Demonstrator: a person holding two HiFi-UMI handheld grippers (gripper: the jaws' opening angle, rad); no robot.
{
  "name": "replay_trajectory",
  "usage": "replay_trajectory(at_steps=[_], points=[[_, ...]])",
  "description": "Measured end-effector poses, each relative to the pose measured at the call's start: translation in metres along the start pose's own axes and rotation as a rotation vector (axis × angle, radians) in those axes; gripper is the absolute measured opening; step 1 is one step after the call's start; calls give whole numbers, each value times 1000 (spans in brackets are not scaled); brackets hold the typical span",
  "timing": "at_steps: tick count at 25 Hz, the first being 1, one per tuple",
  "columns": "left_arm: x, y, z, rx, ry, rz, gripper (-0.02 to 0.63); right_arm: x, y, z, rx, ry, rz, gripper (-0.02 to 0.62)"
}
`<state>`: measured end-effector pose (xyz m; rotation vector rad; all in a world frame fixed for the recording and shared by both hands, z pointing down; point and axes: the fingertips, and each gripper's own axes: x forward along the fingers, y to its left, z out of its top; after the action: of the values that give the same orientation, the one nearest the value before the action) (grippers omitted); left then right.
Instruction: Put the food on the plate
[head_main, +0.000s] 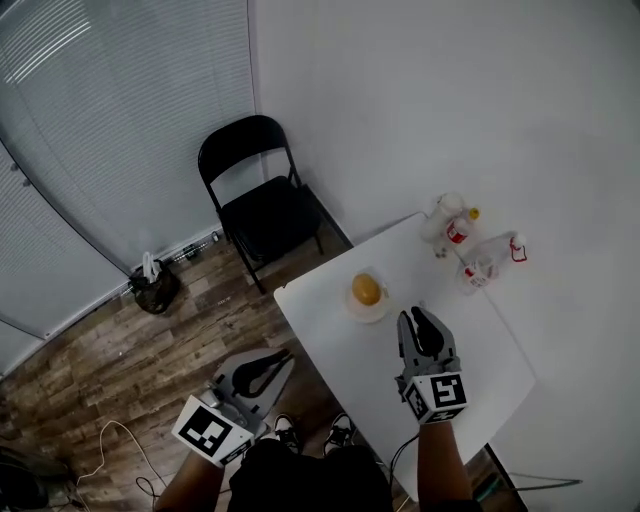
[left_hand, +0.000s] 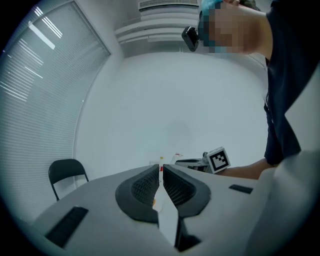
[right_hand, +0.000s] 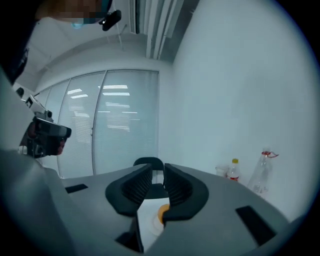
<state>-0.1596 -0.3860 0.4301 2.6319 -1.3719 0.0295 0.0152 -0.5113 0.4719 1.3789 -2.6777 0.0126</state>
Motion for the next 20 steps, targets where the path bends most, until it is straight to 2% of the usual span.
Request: replay_trajectory(at_steps=[2, 6, 13, 20], points=[[-1, -10, 10, 16, -22, -23, 43, -28, 2, 22, -15, -34, -24, 55], [2, -33, 24, 69, -64, -68, 43, -80, 2, 56, -55, -86, -61, 28], [11, -67, 41, 93, -95, -115, 43, -141, 6, 100, -106, -168, -94, 21], [14, -88, 58, 133, -117, -127, 43, -165, 4, 116, -128, -193, -90, 21]])
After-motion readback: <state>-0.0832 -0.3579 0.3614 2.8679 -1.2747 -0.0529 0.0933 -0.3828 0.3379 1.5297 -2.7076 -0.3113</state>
